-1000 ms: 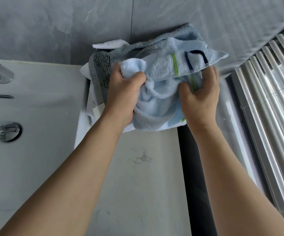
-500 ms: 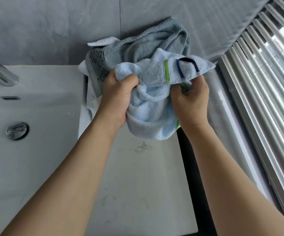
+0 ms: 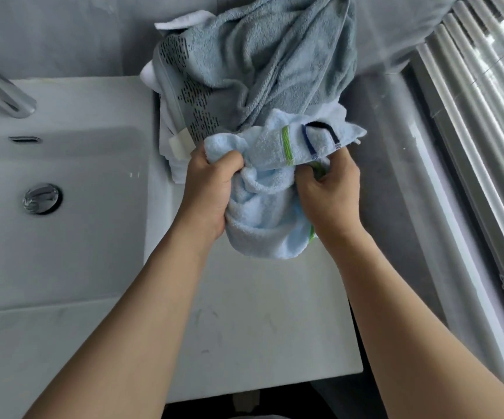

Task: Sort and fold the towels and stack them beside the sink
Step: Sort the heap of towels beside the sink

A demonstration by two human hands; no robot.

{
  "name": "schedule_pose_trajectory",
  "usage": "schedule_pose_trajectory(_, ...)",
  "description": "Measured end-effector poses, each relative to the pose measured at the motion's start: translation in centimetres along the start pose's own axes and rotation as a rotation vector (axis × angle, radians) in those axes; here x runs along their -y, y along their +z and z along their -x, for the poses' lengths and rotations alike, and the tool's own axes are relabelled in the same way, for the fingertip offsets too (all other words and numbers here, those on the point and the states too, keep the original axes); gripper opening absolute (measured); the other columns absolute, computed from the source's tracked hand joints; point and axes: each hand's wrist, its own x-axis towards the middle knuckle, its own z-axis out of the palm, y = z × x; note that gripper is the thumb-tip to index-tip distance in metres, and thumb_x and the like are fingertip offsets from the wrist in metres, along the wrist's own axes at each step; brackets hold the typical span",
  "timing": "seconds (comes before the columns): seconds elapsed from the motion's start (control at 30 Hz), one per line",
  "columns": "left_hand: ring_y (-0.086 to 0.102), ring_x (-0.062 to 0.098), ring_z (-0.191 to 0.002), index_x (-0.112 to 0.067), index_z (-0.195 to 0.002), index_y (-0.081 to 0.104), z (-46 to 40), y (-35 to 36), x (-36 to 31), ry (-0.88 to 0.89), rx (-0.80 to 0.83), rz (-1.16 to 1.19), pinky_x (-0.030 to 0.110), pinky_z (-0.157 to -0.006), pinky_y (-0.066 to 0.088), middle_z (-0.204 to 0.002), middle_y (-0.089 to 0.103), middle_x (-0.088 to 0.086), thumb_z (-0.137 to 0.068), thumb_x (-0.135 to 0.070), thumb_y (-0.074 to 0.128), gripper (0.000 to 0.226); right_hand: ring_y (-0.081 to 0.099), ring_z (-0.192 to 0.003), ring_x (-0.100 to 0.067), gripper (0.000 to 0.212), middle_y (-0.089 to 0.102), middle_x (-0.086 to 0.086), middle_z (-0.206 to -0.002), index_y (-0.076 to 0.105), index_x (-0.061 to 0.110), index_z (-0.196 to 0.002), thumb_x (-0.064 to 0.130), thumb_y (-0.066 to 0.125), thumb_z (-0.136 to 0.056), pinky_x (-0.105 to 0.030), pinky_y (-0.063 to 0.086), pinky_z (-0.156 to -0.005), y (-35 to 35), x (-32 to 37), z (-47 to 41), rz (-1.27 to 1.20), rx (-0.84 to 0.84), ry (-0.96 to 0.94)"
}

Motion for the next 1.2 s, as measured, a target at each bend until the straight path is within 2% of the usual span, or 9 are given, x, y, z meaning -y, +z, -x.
schedule_pose_trajectory(0.2, 0.066, 0.011, -0.075, -0.007, -0.097, 0.065, 0.2, -1.4, 3.1, -0.073, -0.056, -0.054, 0.027, -0.064, 0.055, -0.081, 0.069, 0.001, -0.074, -0.006, 0.056, 0.025, 0.043, -0.055, -0.008, 0.018, 0.054, 0.005, -0.066, 0.051, 0.019, -0.087, 0.002, 0.055, -0.081, -0.018, 0.038, -0.051, 1.6, -2.4, 1.4, -0.006, 0.083, 0.065)
schedule_pose_trajectory(0.37, 0.064, 0.011, -0.071, -0.002, -0.099, 0.065, -0.6, -2.6, 6.0, -0.109, -0.123, -0.120, 0.026, -0.062, 0.054, -0.080, 0.068, 0.002, -0.083, 0.001, 0.056, 0.018, 0.046, -0.058, -0.011, 0.016, 0.056, 0.004, -0.072, 0.056, 0.015, -0.093, 0.005, 0.053, -0.081, -0.032, 0.044, -0.058, 3.0, -4.9, 2.2, 0.003, 0.165, 0.131)
schedule_pose_trajectory(0.47, 0.065, 0.013, -0.076, -0.004, -0.099, 0.064, -1.7, -3.4, 8.4, -0.125, -0.180, -0.189, 0.030, -0.068, 0.055, -0.085, 0.069, 0.002, -0.071, -0.013, 0.060, 0.030, 0.050, -0.072, -0.012, 0.030, 0.057, 0.005, -0.084, 0.057, 0.018, -0.108, 0.005, 0.050, -0.082, -0.025, 0.043, -0.064, 4.3, -6.9, 2.4, 0.017, 0.215, 0.155)
schedule_pose_trajectory(0.53, 0.061, 0.005, -0.071, -0.012, -0.098, 0.060, -2.7, -3.8, 10.0, -0.088, -0.278, -0.332, 0.021, -0.067, 0.048, -0.085, 0.066, -0.005, -0.072, -0.014, 0.060, 0.026, 0.053, -0.091, -0.012, 0.043, 0.057, 0.004, -0.103, 0.055, 0.018, -0.121, 0.001, 0.049, -0.082, -0.015, 0.043, -0.076, 5.7, -8.8, 2.5, 0.059, 0.314, 0.157)
schedule_pose_trajectory(0.67, 0.052, 0.017, -0.083, -0.011, -0.105, 0.051, -4.9, -5.7, 13.4, -0.016, -0.354, -0.694, 0.020, -0.067, 0.033, -0.098, 0.058, -0.001, -0.088, -0.004, 0.053, 0.018, 0.052, -0.111, -0.037, 0.063, 0.054, -0.019, -0.122, 0.049, 0.008, -0.138, -0.001, 0.046, -0.076, -0.034, 0.041, -0.093, 8.5, -13.0, 4.0, 0.288, 0.627, 0.104)
schedule_pose_trajectory(0.83, 0.059, 0.033, -0.100, -0.015, -0.101, 0.049, -6.9, -7.7, 16.0, -0.052, -0.311, -0.874, 0.037, -0.078, 0.044, -0.110, 0.063, 0.012, -0.090, -0.015, 0.053, 0.012, 0.051, -0.108, -0.044, 0.070, 0.055, -0.021, -0.123, 0.049, 0.006, -0.139, -0.001, 0.041, -0.069, -0.042, 0.042, -0.092, 9.7, -13.6, 4.3, 0.382, 0.568, 0.084)
schedule_pose_trajectory(1.0, 0.052, 0.039, -0.111, 0.001, -0.121, 0.053, -4.5, -6.0, 12.9, 0.121, -0.453, -0.843, 0.045, -0.096, 0.043, -0.120, 0.056, 0.020, -0.075, -0.011, 0.054, 0.047, 0.055, -0.106, -0.038, 0.055, 0.059, -0.014, -0.120, 0.066, 0.014, -0.123, 0.014, 0.048, -0.071, -0.046, 0.050, -0.089, 7.6, -10.2, 3.3, 0.393, 0.471, -0.020)
schedule_pose_trajectory(1.1, 0.051, 0.041, -0.111, 0.002, -0.122, 0.054, -2.3, -4.5, 10.7, 0.282, -0.462, -0.812, 0.047, -0.097, 0.040, -0.119, 0.055, 0.021, -0.074, -0.010, 0.053, 0.050, 0.057, -0.112, -0.026, 0.036, 0.057, -0.011, -0.131, 0.071, 0.011, -0.113, 0.014, 0.053, -0.082, -0.032, 0.047, -0.094, 5.5, -7.6, 2.0, 0.313, 0.263, -0.074)
schedule_pose_trajectory(1.2, 0.053, 0.038, -0.109, 0.001, -0.120, 0.057, -2.5, -3.1, 7.9, 0.438, -0.397, -0.801, 0.046, -0.097, 0.042, -0.116, 0.057, 0.018, -0.078, -0.009, 0.053, 0.043, 0.058, -0.107, -0.024, 0.028, 0.061, -0.010, -0.118, 0.068, 0.004, -0.109, 0.008, 0.053, -0.085, -0.018, 0.038, -0.093, 4.1, -4.8, 0.1, 0.244, 0.138, -0.170)
